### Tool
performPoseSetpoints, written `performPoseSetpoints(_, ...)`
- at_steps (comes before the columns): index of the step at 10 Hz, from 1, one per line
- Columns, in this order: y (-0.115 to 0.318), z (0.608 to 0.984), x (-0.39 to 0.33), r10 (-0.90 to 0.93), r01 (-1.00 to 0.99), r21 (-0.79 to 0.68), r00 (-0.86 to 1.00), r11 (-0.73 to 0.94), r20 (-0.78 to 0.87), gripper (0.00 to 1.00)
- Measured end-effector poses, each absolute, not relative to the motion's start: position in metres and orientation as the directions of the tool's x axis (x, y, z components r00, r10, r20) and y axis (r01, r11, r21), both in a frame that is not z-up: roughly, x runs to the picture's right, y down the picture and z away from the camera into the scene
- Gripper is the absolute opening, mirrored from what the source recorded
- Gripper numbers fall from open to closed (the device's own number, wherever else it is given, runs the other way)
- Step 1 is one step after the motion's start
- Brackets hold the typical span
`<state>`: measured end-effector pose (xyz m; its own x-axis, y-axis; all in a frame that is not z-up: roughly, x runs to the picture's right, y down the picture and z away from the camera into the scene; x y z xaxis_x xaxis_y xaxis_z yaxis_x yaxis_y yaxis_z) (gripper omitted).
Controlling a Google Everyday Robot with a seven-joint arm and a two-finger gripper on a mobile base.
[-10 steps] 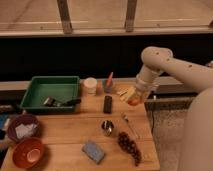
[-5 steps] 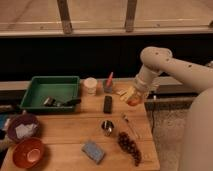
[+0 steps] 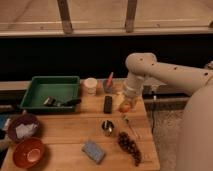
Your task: Place apple in metal cup
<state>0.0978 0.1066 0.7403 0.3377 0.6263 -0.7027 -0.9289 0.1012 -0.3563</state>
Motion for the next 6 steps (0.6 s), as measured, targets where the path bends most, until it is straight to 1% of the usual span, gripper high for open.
performPoseSetpoints(3, 0.142, 0.716, 0.047, 0.586, -0.894, -0.394, 0.441, 0.215, -0.68, 0.0)
performPoseSetpoints(6, 0.168, 0.713, 0.01, 0.521, -0.847, -0.438, 0.531, 0.302, -0.668, 0.0)
